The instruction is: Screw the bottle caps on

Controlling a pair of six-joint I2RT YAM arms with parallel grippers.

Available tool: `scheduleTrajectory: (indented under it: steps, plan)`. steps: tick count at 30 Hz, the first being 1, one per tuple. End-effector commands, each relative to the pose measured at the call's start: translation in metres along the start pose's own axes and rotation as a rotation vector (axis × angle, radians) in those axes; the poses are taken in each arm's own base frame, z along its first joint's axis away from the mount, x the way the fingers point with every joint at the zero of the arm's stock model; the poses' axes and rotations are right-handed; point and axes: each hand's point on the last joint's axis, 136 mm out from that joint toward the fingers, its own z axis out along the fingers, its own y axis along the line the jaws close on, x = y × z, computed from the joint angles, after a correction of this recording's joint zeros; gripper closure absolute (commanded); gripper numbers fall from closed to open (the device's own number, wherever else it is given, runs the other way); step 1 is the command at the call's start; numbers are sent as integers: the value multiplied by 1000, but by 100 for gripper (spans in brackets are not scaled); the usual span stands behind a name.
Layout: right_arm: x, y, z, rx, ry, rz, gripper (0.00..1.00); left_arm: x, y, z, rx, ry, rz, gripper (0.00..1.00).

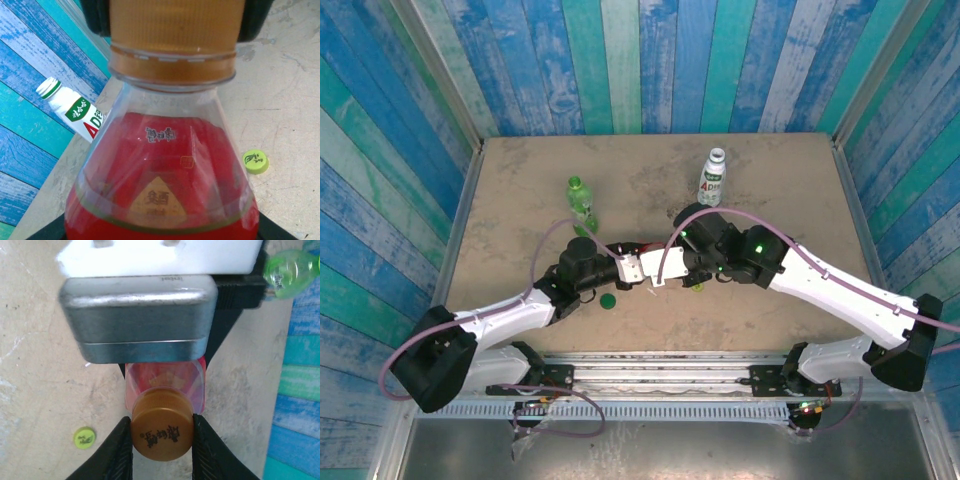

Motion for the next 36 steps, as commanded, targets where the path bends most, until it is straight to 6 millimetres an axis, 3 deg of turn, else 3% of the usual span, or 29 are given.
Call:
scheduleTrajectory:
  steps: [1, 5, 8, 14, 24, 27, 28, 31, 36]
  plan:
    - [-5, 4, 1, -24, -12, 30, 83, -9, 7, 0, -18, -25, 8, 49]
    - [-4, 0, 4, 7, -17, 141, 89, -11, 9, -1, -31, -28, 6, 49]
    - [-6, -11, 4, 82, -47, 329, 98, -11, 11, -2, -41, -31, 5, 49]
    - [8, -34, 2, 223, -39, 713, 100, -13, 12, -2, -49, -38, 2, 49]
    - [17, -33, 8, 227, -63, 1266, 99, -14, 14, -1, -57, -44, -2, 49]
    - [32, -29, 9, 265, -23, 1526, 99, -14, 15, -1, -58, -43, -3, 49]
    - [28, -24, 12, 222, -35, 1585, 100, -13, 15, 0, -58, -41, -4, 49]
    - [6, -18, 15, 95, -89, 1545, 99, -13, 15, 0, -59, -39, -2, 49]
    - [19, -23, -3, 178, -44, 1240, 62, -12, 13, -1, -54, -39, -11, 49]
